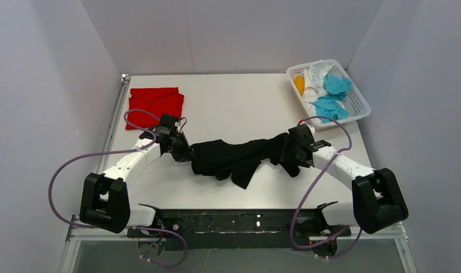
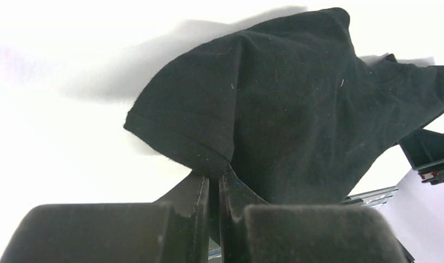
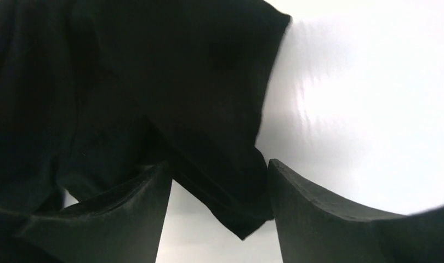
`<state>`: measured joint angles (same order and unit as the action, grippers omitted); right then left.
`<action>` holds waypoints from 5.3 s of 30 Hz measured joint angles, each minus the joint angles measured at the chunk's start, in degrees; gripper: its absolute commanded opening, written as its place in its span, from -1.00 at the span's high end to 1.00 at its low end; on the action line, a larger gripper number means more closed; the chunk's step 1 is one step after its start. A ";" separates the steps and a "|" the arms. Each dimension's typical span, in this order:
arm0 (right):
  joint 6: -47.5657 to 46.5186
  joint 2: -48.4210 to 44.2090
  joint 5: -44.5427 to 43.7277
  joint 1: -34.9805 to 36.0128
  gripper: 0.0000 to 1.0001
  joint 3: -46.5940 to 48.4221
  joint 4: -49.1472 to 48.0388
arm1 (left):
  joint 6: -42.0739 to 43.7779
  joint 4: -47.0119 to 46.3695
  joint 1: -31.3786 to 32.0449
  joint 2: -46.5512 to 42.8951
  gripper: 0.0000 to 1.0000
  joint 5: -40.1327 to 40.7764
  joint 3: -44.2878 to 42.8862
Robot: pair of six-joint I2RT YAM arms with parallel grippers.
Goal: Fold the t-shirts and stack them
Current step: Flatten out the tshirt
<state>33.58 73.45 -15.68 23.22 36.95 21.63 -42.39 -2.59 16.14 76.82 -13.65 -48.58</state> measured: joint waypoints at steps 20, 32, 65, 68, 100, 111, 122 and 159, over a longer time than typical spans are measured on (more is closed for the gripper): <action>-6.75 -18.67 5.01 0.04 0.97 25.94 10.47 | 5.53 15.61 0.55 -13.46 1.00 11.37 -20.20; -11.52 -20.57 25.35 0.04 0.97 73.96 17.84 | 18.47 27.08 0.59 -20.83 1.00 14.53 -61.48; -20.02 28.41 6.62 -10.56 0.97 63.65 -3.69 | 30.12 22.60 -1.77 42.03 -0.37 39.34 -71.21; -19.19 38.51 6.84 -11.61 0.31 65.83 -4.52 | 28.81 25.31 -3.37 54.47 -0.96 39.60 -77.61; 4.81 5.31 14.05 6.91 -0.72 12.55 9.99 | 15.06 19.32 0.85 33.51 -0.96 2.84 -36.37; 7.52 24.04 9.01 6.51 -0.69 22.84 8.85 | 8.76 14.69 4.37 29.66 -0.96 7.76 -20.85; -2.69 44.39 14.73 4.92 -0.65 50.14 7.82 | -5.09 9.03 19.15 10.32 -0.97 10.51 1.01; 0.22 17.99 23.50 12.48 -0.62 23.69 4.61 | 16.22 13.07 2.25 44.50 -0.96 7.08 -51.98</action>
<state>33.80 91.44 7.81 35.70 60.64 26.24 -26.17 10.48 18.39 121.32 -6.57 -100.55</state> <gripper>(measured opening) 0.828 0.981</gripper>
